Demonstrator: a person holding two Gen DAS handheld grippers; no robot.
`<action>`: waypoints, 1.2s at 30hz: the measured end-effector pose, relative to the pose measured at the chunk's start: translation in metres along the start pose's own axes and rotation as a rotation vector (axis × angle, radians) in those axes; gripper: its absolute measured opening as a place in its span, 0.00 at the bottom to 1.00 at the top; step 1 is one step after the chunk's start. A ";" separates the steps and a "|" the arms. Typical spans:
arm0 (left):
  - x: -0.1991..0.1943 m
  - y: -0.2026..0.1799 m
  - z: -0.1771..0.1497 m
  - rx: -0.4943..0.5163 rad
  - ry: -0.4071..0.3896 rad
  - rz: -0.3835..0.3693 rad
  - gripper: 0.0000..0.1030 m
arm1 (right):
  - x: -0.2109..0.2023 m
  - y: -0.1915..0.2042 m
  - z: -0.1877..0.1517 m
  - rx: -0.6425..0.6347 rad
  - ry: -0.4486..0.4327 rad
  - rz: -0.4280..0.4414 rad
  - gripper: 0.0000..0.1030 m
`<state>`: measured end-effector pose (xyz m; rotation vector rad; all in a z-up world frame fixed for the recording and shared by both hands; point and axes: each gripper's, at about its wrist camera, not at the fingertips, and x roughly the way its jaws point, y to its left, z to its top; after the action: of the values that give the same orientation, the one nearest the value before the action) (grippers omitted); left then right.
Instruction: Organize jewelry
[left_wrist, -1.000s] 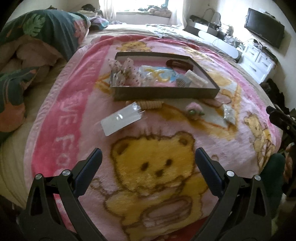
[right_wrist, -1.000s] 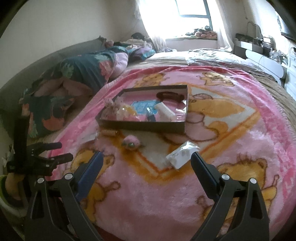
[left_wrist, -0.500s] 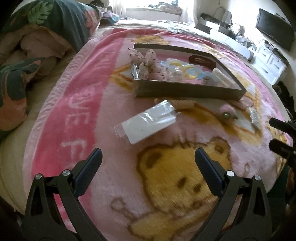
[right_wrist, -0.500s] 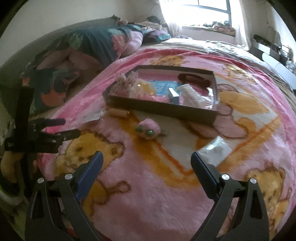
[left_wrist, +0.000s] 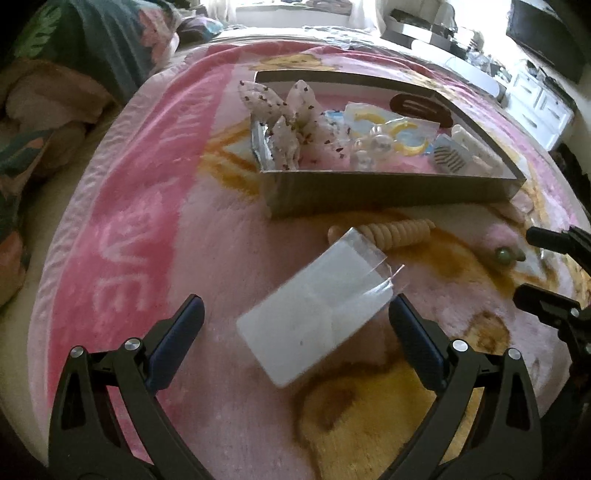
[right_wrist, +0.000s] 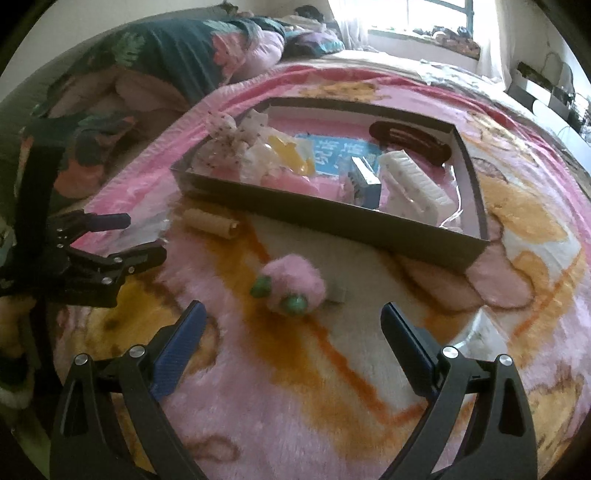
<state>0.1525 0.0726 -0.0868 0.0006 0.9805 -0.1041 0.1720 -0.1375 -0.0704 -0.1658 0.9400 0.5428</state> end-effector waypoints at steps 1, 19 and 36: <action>0.002 -0.001 0.000 0.006 0.001 -0.001 0.91 | 0.003 0.000 0.002 0.000 0.006 -0.001 0.91; -0.008 -0.006 -0.009 -0.010 0.008 -0.138 0.41 | 0.029 0.002 0.009 0.003 0.036 0.000 0.54; -0.055 -0.023 -0.017 -0.015 -0.071 -0.149 0.41 | -0.015 0.016 -0.018 0.005 0.008 0.109 0.48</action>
<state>0.1057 0.0550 -0.0499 -0.0896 0.9097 -0.2319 0.1439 -0.1355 -0.0674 -0.1122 0.9622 0.6409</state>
